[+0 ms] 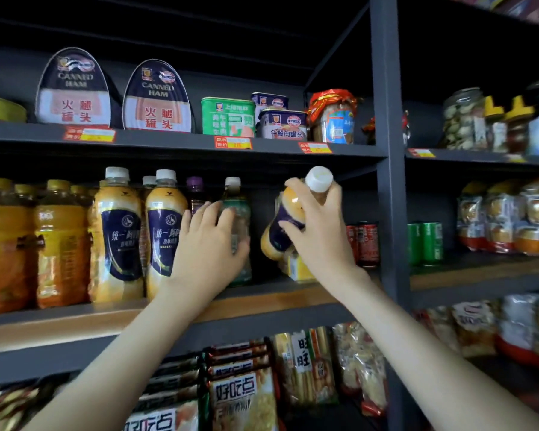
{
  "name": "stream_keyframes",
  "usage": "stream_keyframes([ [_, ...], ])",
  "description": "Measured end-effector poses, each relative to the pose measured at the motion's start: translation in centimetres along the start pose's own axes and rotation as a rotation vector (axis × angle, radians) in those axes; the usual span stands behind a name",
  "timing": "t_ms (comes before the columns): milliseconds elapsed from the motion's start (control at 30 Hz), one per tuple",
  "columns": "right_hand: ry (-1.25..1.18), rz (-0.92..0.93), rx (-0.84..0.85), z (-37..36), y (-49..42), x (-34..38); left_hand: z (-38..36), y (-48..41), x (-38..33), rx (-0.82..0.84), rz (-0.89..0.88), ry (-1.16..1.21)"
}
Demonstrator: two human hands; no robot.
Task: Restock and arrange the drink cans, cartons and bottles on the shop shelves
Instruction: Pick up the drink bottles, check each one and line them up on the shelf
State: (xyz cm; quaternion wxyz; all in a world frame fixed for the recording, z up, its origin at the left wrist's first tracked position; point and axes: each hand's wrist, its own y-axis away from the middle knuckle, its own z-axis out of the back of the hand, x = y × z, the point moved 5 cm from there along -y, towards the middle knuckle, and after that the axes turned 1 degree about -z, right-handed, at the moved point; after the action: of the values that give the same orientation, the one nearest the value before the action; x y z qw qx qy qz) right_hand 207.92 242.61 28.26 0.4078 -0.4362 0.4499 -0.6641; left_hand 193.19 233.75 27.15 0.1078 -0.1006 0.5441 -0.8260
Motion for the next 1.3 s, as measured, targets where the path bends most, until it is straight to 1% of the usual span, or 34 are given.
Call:
stream_keyframes([
  [67,-0.085,-0.037,-0.133,3.0,1.3,0.7,2.0,1.9,-1.7,-0.010,0.044,0.179],
  [133,-0.197,-0.084,-0.247,6.1,2.9,1.6,3.6,4.8,-3.6,0.022,0.144,0.418],
  [200,-0.314,-0.130,-0.306,9.0,4.8,2.6,4.7,8.1,-5.6,0.112,0.215,0.588],
  [267,-0.459,-0.200,-0.292,11.3,7.3,3.2,4.8,12.0,-7.1,0.256,0.352,0.775],
  [333,-0.650,-0.305,-0.202,12.5,10.6,3.0,4.3,16.2,-8.8,0.387,0.578,1.057],
  [367,-0.774,-0.376,-0.132,12.7,12.7,2.8,4.2,18.6,-9.6,0.417,0.687,1.199],
  [433,-1.030,-0.573,0.021,12.6,17.4,2.4,4.3,23.3,-11.2,0.393,0.836,1.358],
  [500,-1.182,-0.800,0.145,12.2,23.2,2.6,5.4,27.9,-12.9,0.279,0.915,1.397],
  [567,-1.215,-1.009,0.220,11.9,29.2,3.0,6.9,32.2,-14.7,0.152,0.988,1.472],
  [600,-1.215,-1.109,0.264,11.8,32.2,3.4,7.6,34.2,-15.4,0.106,1.057,1.514],
  [667,-1.212,-1.298,0.383,11.5,37.6,4.6,8.5,38.0,-15.8,0.078,1.173,1.550],
  [733,-1.111,-1.414,0.607,11.2,41.7,5.4,9.2,41.1,-15.2,0.126,1.188,1.444],
  [767,-0.975,-1.430,0.767,11.1,43.4,5.6,9.7,42.4,-14.7,0.172,1.169,1.333],
  [800,-0.777,-1.386,0.926,11.2,44.8,5.5,10.3,43.4,-14.1,0.231,1.137,1.207],
  [833,-0.536,-1.245,1.070,11.2,45.7,5.1,10.7,44.1,-13.7,0.297,1.094,1.087],
  [867,-0.296,-1.019,1.145,11.3,45.9,4.9,11.2,44.7,-13.4,0.368,1.054,0.988],
  [900,-0.128,-0.768,1.131,11.3,45.8,5.0,11.9,45.2,-13.2,0.426,1.012,0.910],
  [933,-0.100,-0.568,1.079,11.4,45.5,5.6,12.5,45.5,-13.1,0.467,0.963,0.852],
  [967,-0.198,-0.455,1.056,11.4,45.5,6.6,12.9,45.8,-13.0,0.490,0.910,0.804],
  [1033,-0.446,-0.373,1.079,11.0,46.0,8.6,13.5,46.1,-12.9,0.505,0.833,0.746],
  [1067,-0.498,-0.364,1.077,10.8,46.5,9.5,13.8,46.1,-12.8,0.500,0.798,0.736],
  [1133,-0.517,-0.401,0.995,10.3,47.2,10.3,14.4,45.7,-12.8,0.503,0.683,0.711],
  [1200,-0.574,-0.453,0.924,9.9,47.3,10.6,14.6,45.4,-12.7,0.538,0.560,0.674],
  [1300,-0.719,-0.594,0.879,9.4,47.5,10.7,14.8,45.0,-12.1,0.581,0.488,0.661],
])
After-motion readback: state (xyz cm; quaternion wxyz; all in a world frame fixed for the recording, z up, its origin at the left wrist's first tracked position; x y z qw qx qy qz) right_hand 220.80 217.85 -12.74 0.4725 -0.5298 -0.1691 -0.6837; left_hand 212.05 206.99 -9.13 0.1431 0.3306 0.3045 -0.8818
